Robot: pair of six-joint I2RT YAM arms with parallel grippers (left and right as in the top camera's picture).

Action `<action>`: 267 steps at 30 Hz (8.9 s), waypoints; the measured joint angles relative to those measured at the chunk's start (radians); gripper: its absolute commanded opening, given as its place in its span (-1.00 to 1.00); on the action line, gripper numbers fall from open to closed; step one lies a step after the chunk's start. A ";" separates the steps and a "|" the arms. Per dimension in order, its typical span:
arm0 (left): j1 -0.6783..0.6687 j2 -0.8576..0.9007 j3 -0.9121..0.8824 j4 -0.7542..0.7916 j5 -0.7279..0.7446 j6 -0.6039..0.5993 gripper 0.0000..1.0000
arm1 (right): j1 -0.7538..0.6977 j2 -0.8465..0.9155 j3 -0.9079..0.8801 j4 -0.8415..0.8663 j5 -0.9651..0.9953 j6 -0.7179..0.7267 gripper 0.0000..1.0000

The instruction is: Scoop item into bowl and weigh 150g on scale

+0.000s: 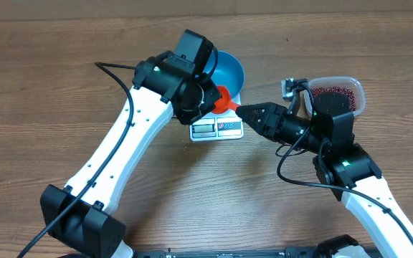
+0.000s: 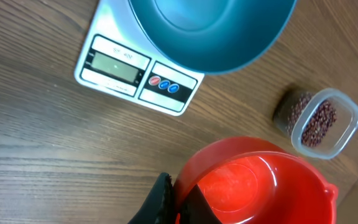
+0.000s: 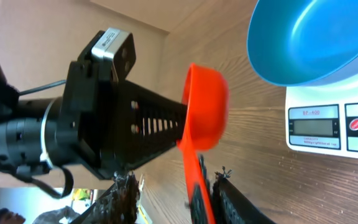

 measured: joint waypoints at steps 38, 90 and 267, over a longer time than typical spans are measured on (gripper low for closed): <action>-0.032 0.000 0.000 0.000 0.004 -0.004 -0.89 | 0.002 0.028 0.000 -0.004 0.034 0.034 -0.93; 0.061 0.002 0.000 0.071 -0.106 0.498 0.99 | -0.319 0.034 0.000 -0.428 -0.069 -0.418 -0.92; -0.143 0.179 -0.505 0.757 -0.245 0.862 -0.91 | -0.332 0.034 0.340 -0.840 0.319 -0.520 -0.93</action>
